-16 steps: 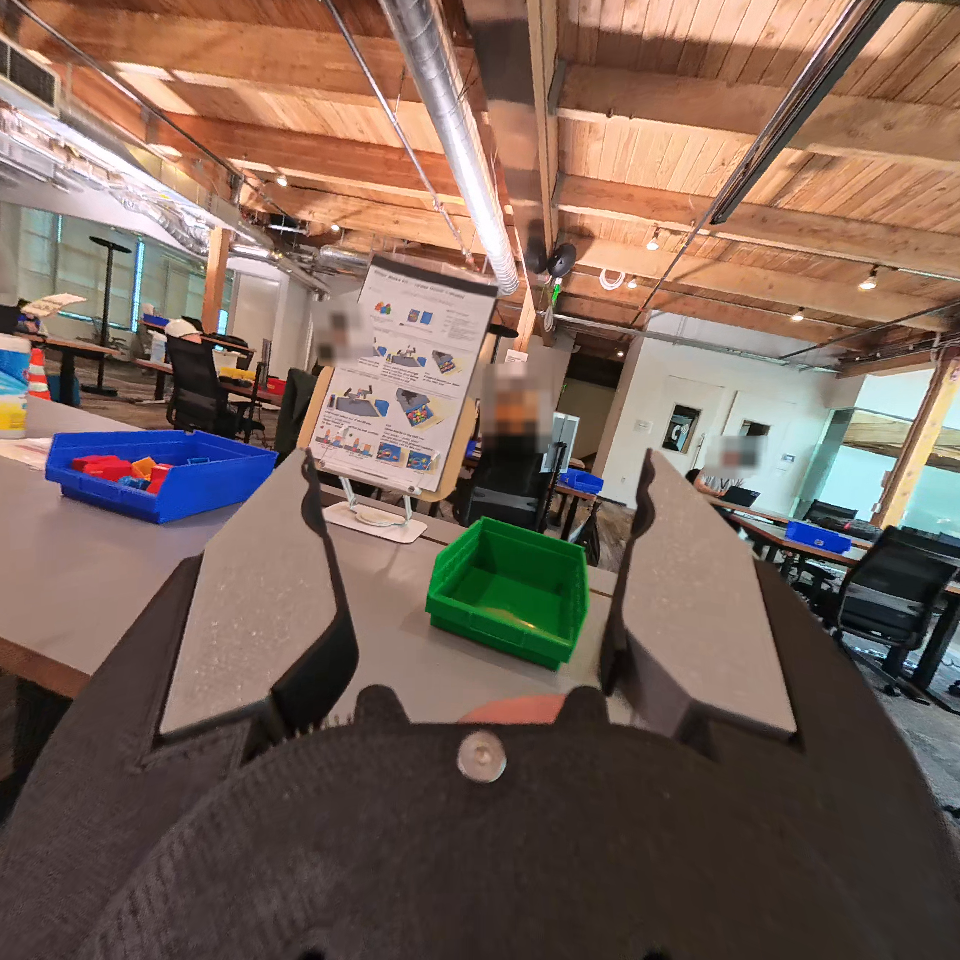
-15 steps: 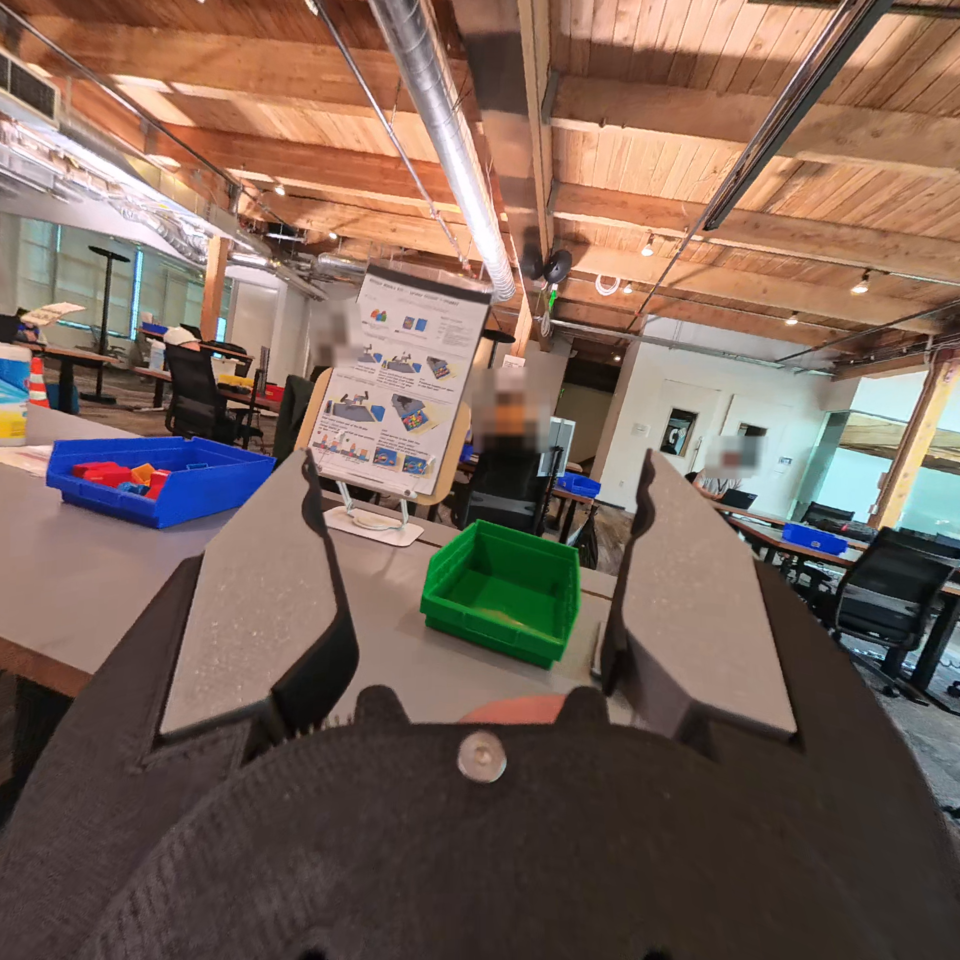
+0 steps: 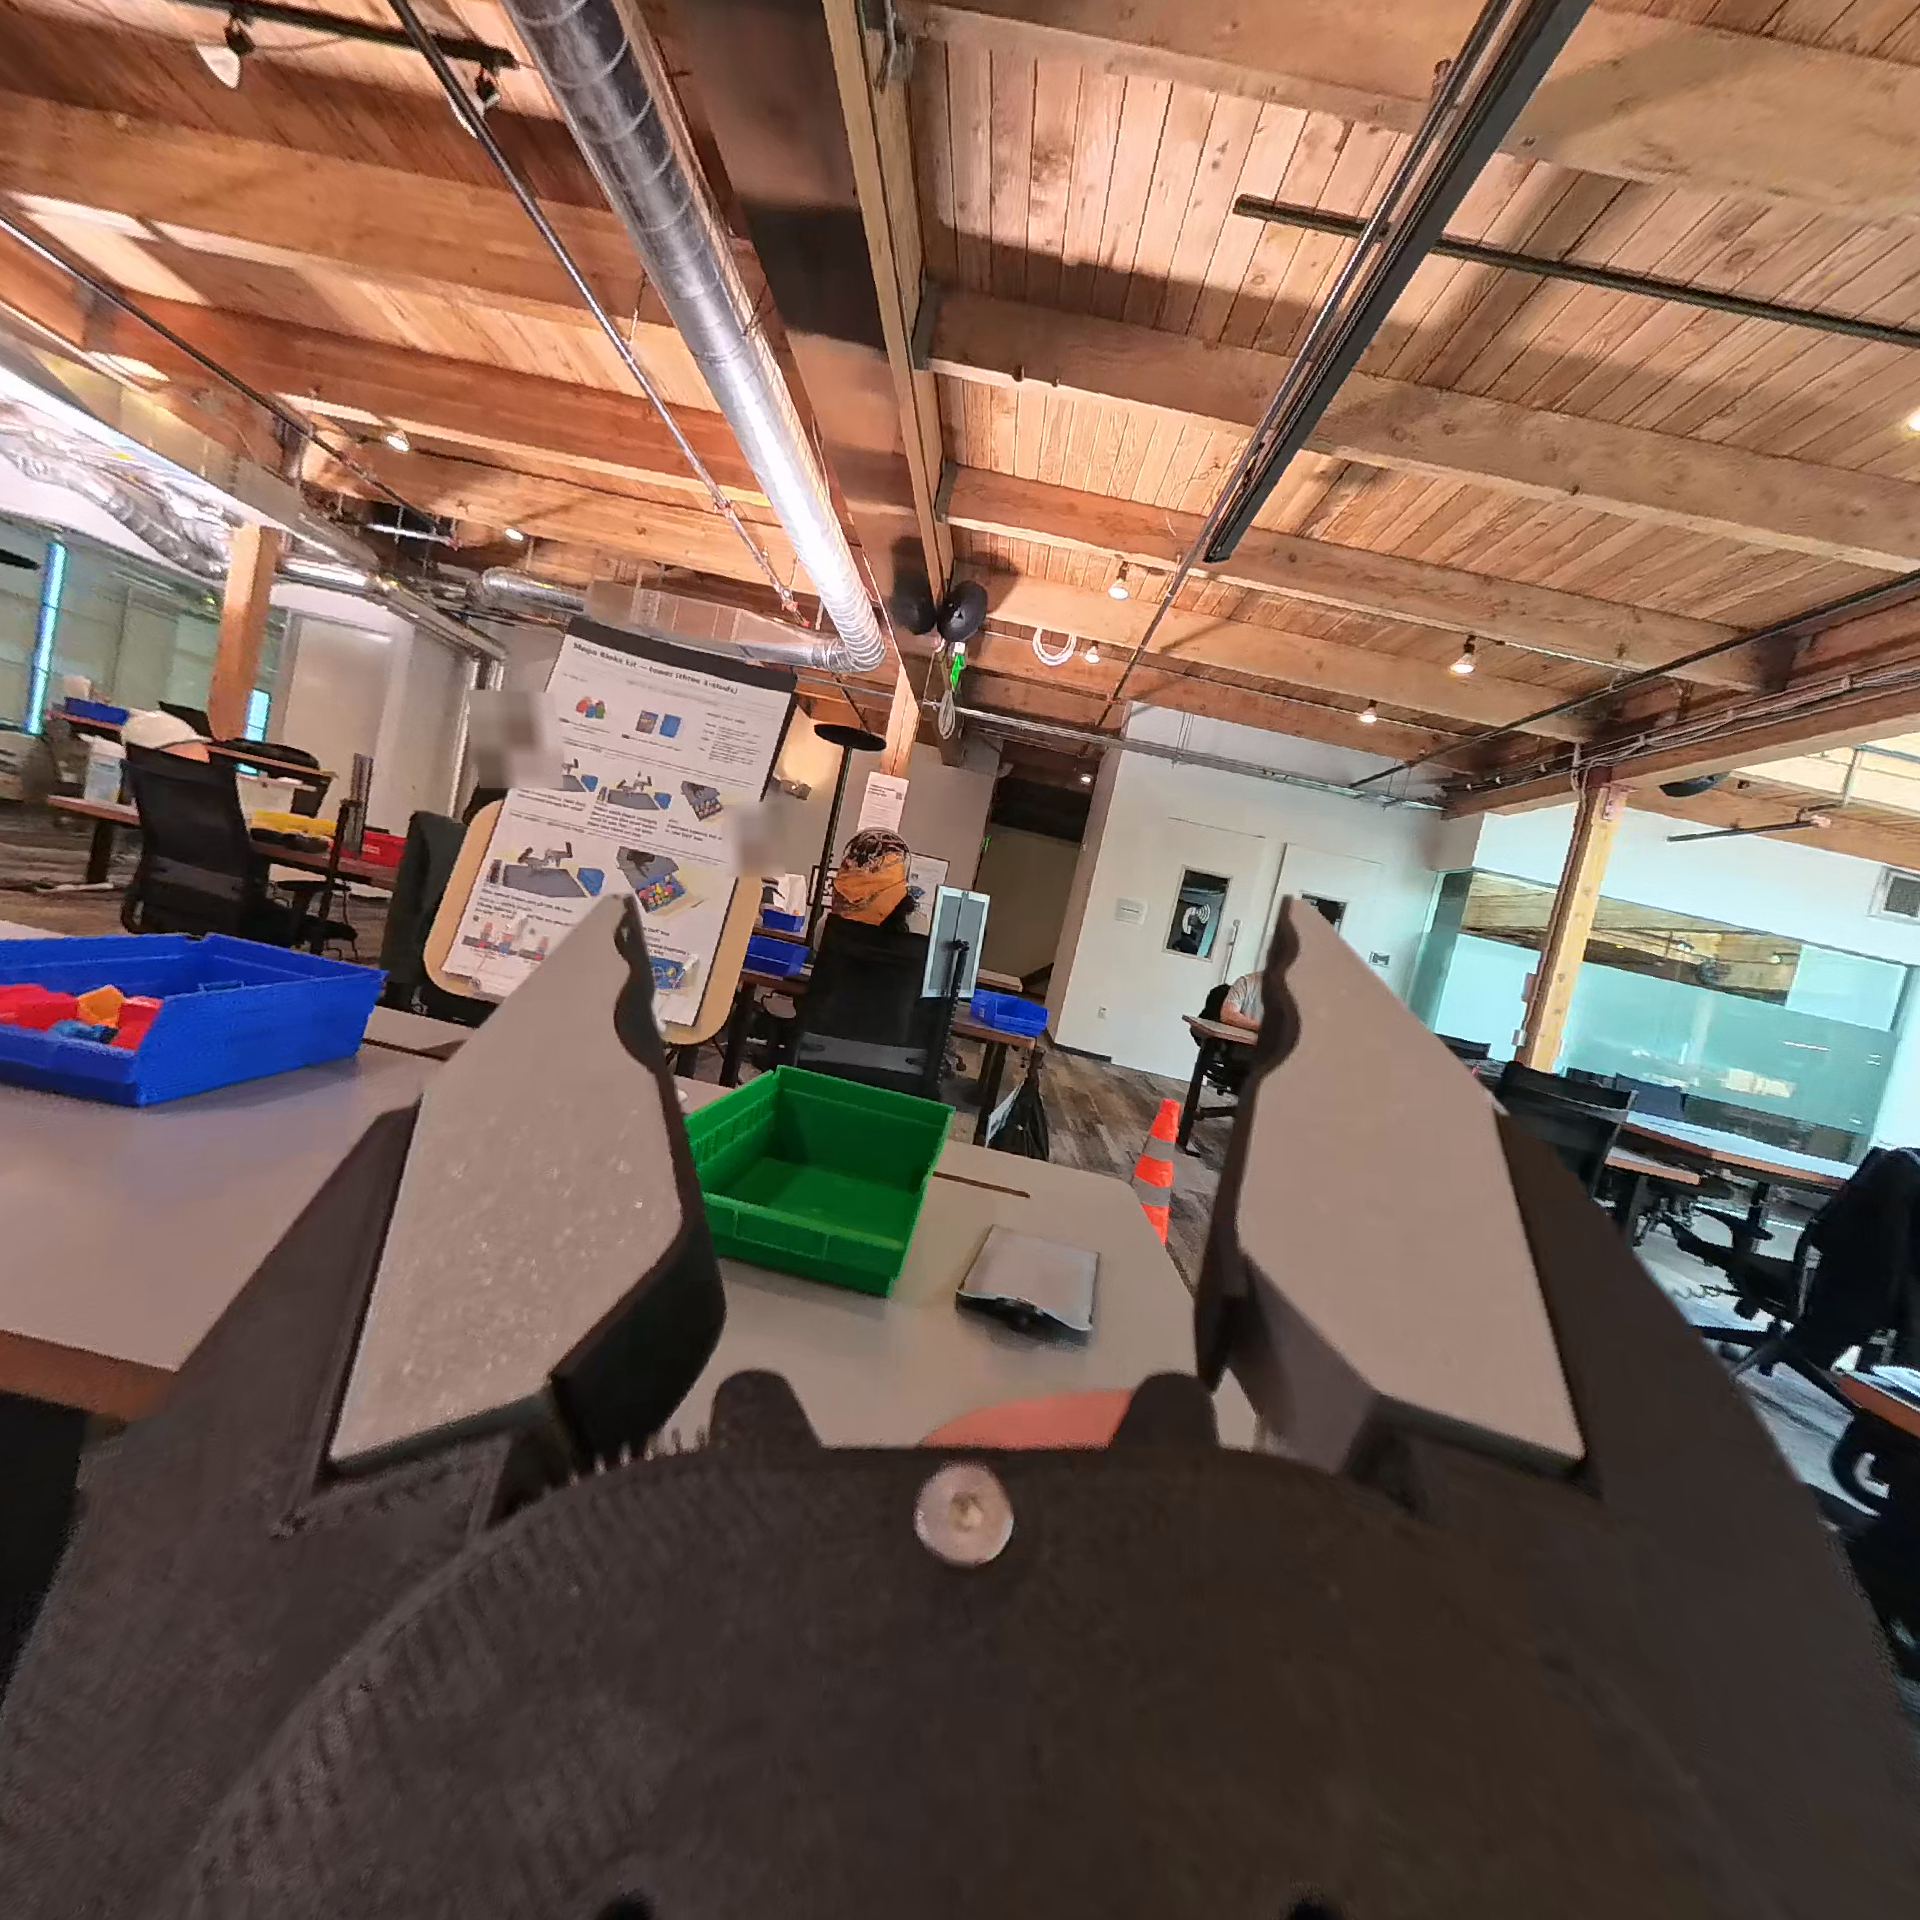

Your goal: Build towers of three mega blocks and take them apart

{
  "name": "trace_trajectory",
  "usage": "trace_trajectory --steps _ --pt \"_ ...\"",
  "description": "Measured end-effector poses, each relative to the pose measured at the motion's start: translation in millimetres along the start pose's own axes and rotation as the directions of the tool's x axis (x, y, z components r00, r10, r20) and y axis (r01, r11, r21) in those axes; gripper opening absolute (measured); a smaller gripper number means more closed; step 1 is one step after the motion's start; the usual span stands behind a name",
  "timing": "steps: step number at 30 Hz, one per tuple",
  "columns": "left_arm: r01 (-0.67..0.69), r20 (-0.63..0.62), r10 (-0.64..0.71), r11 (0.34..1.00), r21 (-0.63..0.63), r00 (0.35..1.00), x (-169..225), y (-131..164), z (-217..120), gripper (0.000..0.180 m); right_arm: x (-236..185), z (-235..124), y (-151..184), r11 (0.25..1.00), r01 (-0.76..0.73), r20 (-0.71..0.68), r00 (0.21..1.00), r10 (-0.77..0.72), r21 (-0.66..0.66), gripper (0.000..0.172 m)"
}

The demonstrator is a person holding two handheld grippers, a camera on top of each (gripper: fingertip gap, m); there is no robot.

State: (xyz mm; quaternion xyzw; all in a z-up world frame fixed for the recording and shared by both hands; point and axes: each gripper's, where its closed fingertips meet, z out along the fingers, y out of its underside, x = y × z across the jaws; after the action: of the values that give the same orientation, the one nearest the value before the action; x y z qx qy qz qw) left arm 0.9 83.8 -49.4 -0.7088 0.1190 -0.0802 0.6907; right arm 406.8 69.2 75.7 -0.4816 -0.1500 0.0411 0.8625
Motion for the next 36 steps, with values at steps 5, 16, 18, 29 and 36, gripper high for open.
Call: trace_trajectory --steps 5,16,18,29,36 --pt "0.022 0.006 -0.022 1.000 -0.003 1.000 14.9 2.0 -10.8 0.106 10.5 -20.0 -7.7 1.000 0.015 -0.015 1.000 -0.015 0.010 0.114" --pt "-0.018 0.009 0.018 1.000 0.022 1.000 44.8 -3.0 -16.4 0.105 32.7 -31.3 -0.3 1.000 -0.029 0.017 0.999 0.029 0.001 0.100" --pt "-0.057 0.011 0.057 0.998 0.038 0.998 41.6 1.5 -5.4 0.105 27.7 -18.0 27.5 0.995 -0.041 0.036 0.998 0.045 -0.093 0.110" --pt "-0.117 -0.094 0.126 0.989 0.090 0.988 1.7 8.3 96.4 0.105 -0.3 15.7 153.5 0.933 0.056 0.044 0.998 -0.043 -0.356 0.109" --pt "-0.006 -0.221 0.040 0.988 0.153 0.975 -18.5 -0.2 130.9 0.103 -19.4 -8.9 173.8 0.878 0.132 0.019 0.990 -0.139 -0.460 0.109"
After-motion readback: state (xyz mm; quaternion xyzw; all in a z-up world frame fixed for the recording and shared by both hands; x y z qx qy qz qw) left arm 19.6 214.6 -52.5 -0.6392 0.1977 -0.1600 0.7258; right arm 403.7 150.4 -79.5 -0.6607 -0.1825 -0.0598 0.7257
